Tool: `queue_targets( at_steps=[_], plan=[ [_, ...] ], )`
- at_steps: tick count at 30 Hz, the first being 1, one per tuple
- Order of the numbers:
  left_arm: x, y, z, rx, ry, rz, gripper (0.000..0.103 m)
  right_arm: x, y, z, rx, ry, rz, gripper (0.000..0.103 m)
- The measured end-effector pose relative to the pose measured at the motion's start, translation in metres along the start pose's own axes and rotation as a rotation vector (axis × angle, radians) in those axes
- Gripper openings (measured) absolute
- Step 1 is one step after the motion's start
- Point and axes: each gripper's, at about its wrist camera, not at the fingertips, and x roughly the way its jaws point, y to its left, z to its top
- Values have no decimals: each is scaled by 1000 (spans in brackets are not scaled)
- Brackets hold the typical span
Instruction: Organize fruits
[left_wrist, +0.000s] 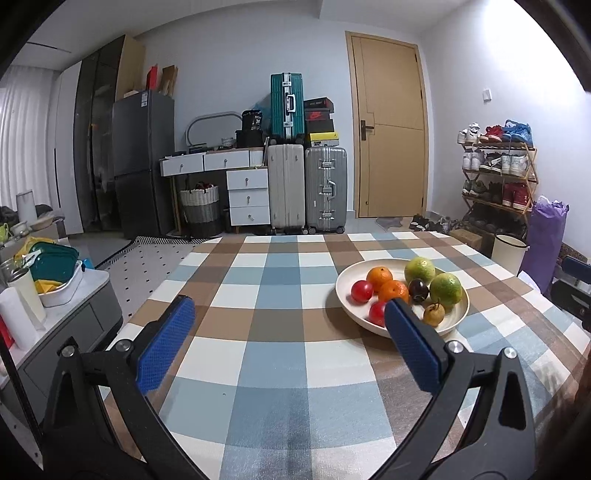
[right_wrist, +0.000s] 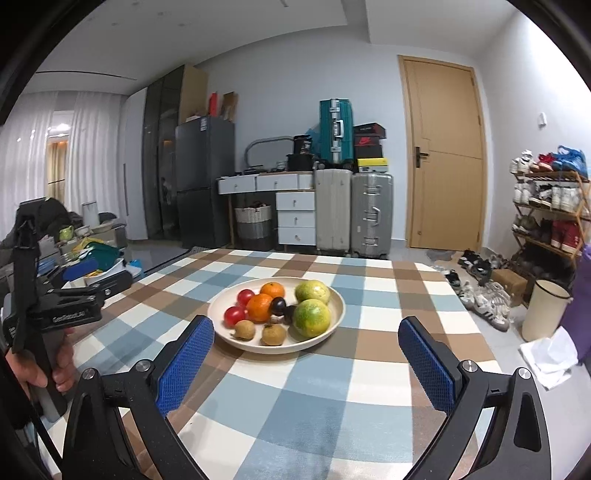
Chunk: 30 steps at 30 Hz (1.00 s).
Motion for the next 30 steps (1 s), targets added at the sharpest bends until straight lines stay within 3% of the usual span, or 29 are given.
queue_targets(
  at_steps=[30],
  plan=[
    [-1, -5, 2, 17, 7, -5, 102, 0, 4, 0, -16, 1, -2, 103]
  ],
)
